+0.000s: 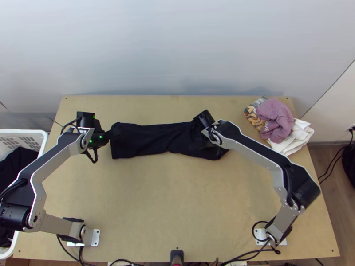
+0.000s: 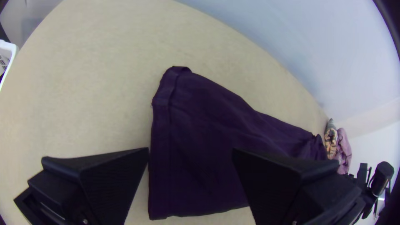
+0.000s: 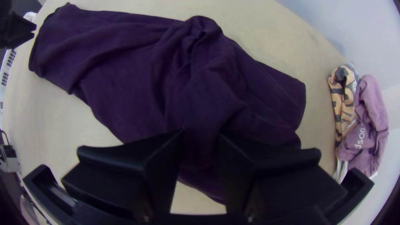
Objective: Fold the t-shirt
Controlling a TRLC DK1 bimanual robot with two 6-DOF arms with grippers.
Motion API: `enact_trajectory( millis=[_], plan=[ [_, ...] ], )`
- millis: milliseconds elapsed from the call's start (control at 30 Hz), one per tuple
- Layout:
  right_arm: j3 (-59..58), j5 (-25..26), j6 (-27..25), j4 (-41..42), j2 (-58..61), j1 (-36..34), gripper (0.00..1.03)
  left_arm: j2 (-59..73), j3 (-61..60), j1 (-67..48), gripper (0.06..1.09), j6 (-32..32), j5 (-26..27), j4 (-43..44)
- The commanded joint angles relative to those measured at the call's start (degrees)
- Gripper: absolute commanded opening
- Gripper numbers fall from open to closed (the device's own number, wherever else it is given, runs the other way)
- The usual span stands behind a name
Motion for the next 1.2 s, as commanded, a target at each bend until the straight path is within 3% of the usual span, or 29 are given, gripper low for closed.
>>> enact_trajectory(
  millis=[0, 400, 700, 733, 867, 967, 1167],
  plan=[
    [2.2, 0.8, -1.1, 0.3, 3.3, -2.7, 0.1, -0.5, 0.1, 0.0, 1.02, -0.3, 0.0, -0.4],
    [18.8, 1.8, -0.7, 0.7, 9.6, -12.5, 0.03, -1.3, 0.9, -0.8, 1.02, -1.7, 0.0, -1.3],
    [30.0, 2.6, -0.8, 0.5, 19.0, -14.0, 0.04, -2.7, -1.1, -0.5, 1.02, -1.1, -0.1, -1.7],
    [29.9, 2.6, -0.8, 0.1, 19.3, -13.9, 0.06, -2.7, -1.3, -0.4, 1.02, -1.0, -0.1, -1.7],
    [27.9, 2.6, 0.3, -4.2, 19.1, -13.7, 0.34, -2.3, -1.4, -0.3, 1.02, -1.0, -0.1, -1.5],
    [25.9, 2.6, 0.5, -8.4, 18.3, -13.7, 0.38, -1.6, -1.4, -0.6, 1.02, -1.5, -0.1, -1.0],
    [18.0, 2.3, 3.1, -10.1, 13.0, -13.9, 0.63, 1.3, -1.3, -1.5, 1.02, -1.8, -0.7, 1.2]
  ],
)
